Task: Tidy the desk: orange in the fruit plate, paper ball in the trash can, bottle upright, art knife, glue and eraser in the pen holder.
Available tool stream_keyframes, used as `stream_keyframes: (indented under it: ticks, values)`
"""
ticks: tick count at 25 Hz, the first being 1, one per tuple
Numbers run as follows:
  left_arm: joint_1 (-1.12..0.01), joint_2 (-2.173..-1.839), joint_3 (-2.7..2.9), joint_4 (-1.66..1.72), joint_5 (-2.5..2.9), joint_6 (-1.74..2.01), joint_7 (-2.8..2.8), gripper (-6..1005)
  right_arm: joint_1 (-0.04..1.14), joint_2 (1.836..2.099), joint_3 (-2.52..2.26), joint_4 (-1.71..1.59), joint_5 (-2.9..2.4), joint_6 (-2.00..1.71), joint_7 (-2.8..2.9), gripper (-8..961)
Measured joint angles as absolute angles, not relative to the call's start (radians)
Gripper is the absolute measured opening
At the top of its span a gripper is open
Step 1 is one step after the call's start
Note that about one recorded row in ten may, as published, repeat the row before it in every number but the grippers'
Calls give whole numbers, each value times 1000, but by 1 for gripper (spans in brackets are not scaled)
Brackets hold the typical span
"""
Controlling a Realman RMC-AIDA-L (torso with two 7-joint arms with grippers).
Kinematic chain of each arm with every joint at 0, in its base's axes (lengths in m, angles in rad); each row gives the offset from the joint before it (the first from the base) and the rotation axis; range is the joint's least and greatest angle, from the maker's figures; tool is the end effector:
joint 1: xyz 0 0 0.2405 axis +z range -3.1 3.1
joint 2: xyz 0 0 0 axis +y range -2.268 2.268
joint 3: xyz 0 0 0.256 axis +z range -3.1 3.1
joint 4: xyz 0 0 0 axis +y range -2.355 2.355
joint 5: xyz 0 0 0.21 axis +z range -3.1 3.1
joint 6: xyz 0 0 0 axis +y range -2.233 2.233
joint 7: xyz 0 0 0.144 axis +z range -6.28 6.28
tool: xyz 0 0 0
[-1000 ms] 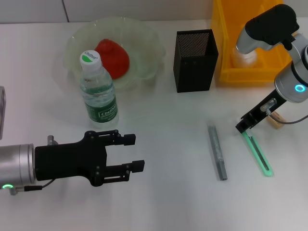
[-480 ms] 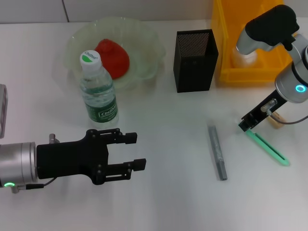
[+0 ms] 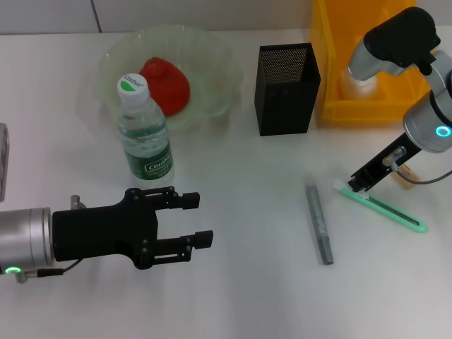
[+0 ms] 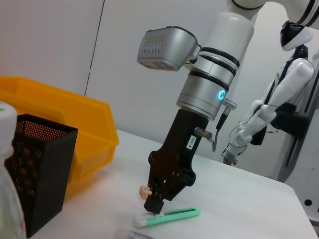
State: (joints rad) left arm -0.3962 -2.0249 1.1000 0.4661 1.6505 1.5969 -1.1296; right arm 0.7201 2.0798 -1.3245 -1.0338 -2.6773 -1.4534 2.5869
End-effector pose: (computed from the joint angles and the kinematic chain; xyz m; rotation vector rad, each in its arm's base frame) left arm -0.2792 0.2670 -0.0362 -2.8661 -0.5243 -0.8520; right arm 0.2120 0.3739 -0.0210 -2.5074 1.0997 -0.6058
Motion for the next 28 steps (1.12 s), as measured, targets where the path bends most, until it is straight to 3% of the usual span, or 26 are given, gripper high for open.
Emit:
stream_keyframes:
  ticks: [8,16,21,28]
  values:
    - [-397,-2025,1100,465,1650,1595,-1129,688,700,2080,-1319,-1088,-2677,-1455,2563,-1]
    - [-395,-2025,1100,465,1651,1595,-1129,687,688,2079,-1306,-1135,-2677,-1514,2495,28]
    - [-397,-2027,1100,465,1651,1595,-1129,687,691,2080,-1311,-1118,-2677,-1509,2465,195]
    - [-398,-2029,1100,466,1651,1586,-1135,687,698,2081,-1314,-1069,-2677,-1481,2444,198]
